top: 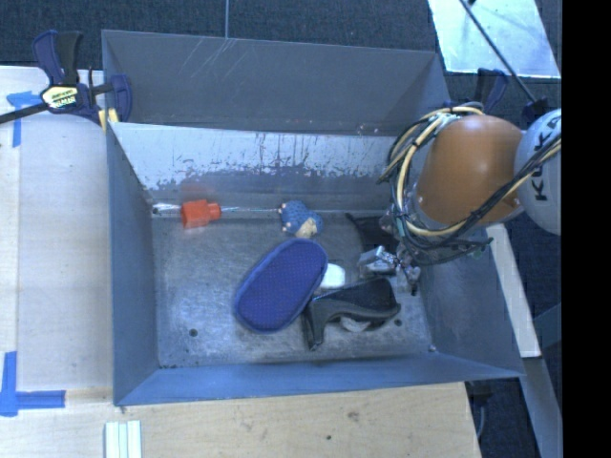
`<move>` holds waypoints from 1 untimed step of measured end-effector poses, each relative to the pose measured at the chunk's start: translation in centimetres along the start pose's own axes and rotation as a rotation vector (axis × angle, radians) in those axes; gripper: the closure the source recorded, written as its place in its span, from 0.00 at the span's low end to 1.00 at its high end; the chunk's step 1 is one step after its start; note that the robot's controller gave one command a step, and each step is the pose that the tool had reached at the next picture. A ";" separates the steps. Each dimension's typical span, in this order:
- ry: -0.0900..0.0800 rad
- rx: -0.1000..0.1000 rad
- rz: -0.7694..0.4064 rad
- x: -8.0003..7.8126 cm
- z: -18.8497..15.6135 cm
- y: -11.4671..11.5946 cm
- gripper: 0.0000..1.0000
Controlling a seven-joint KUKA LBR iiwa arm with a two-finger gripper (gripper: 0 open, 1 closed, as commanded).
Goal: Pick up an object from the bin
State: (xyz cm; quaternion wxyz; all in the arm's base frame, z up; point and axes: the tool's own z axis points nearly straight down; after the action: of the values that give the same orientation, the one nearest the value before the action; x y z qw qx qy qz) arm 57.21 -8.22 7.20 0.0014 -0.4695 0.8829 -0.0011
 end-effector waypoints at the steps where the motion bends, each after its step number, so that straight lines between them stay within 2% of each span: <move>1: 0.000 0.000 0.000 0.0 0.0 0.0 1.00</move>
Offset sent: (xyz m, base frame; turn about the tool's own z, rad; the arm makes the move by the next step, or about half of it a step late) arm 0.0000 0.0000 0.0000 0.0000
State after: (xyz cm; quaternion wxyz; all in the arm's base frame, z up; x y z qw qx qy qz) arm 57.21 -8.23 7.20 0.0013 -0.4694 0.8830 -0.0011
